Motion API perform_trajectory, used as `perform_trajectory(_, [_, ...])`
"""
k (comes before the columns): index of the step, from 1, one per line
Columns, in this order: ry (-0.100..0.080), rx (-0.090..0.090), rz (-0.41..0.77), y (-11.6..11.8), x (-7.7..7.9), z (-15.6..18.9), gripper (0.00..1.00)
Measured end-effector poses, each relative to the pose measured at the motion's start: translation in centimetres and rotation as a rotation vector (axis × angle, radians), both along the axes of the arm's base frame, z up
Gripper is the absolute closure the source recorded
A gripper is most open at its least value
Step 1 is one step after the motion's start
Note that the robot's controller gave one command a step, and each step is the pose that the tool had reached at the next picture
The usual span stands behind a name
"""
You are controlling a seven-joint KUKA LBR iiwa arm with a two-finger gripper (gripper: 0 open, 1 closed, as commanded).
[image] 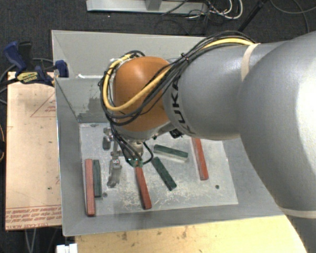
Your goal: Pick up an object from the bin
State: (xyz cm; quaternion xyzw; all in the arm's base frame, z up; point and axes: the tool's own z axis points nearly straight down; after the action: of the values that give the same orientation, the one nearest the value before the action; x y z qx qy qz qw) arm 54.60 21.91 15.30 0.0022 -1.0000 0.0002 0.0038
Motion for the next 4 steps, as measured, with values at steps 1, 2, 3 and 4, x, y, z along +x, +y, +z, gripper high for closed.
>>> perform_trajectory(1, [-0.008, 0.004, 0.430, 2.8, 0.8, -8.4, 0.00])
perform_trajectory(2, [-0.013, 0.005, 0.853, 2.9, 2.3, -5.2, 0.00])
perform_trajectory(3, [-0.012, 0.006, 1.076, 3.4, 4.1, -4.3, 0.00])
perform_trajectory(4, [-0.005, -0.003, 1.165, 2.6, 6.1, -8.3, 0.00])
